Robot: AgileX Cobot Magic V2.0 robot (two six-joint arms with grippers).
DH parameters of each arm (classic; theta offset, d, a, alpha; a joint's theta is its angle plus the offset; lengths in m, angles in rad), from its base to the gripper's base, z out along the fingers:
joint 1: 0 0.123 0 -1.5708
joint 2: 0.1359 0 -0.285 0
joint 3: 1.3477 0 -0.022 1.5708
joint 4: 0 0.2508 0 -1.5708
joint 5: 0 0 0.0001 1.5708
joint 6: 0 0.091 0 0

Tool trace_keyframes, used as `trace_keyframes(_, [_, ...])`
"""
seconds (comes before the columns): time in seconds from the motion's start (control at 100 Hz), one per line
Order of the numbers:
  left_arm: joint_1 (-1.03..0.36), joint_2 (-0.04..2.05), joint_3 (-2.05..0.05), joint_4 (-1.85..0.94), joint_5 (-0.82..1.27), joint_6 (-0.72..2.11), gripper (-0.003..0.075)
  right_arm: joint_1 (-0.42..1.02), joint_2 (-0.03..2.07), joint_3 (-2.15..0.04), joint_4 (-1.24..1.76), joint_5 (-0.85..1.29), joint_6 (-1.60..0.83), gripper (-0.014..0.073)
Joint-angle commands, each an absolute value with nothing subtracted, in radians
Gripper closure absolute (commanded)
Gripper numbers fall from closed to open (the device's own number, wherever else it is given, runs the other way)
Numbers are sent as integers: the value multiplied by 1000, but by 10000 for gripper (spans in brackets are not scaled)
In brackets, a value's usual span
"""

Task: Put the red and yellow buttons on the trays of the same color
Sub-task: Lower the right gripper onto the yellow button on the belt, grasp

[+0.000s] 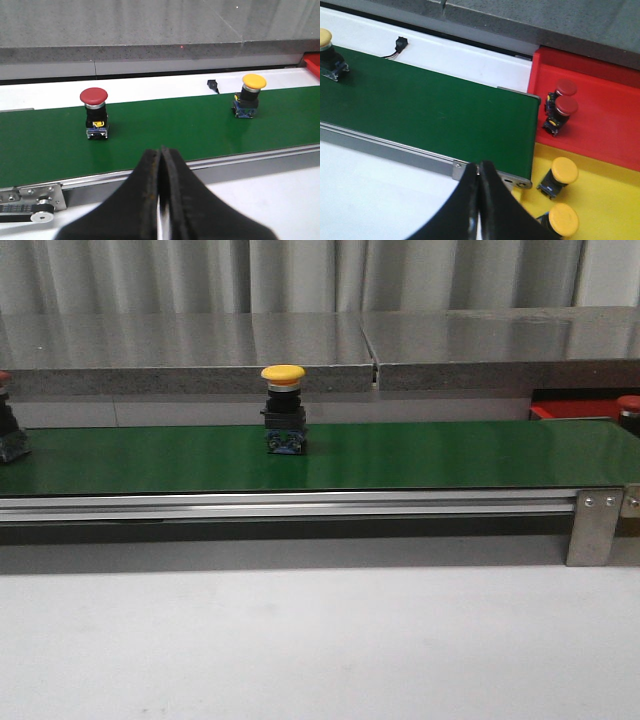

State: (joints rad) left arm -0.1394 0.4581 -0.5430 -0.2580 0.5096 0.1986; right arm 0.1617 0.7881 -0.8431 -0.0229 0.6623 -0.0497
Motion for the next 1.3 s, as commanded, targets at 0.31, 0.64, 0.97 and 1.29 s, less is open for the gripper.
trace_keyframes(0.31, [-150,462,-569,-276,458,200,739,327,1211,-1233,-33,775,-63,43])
trace_keyframes(0.64, [-150,462,-569,-276,458,200,739,436,1535,-1541,-32,914,-75,2])
trace_keyframes(0.97, [-150,462,-569,-276,458,200,739,458,1798,-1763,-10,1038,-116,2])
trace_keyframes(1.29, [-150,462,-569,-276,458,200,739,446,1906,-1809,10,965,-135,2])
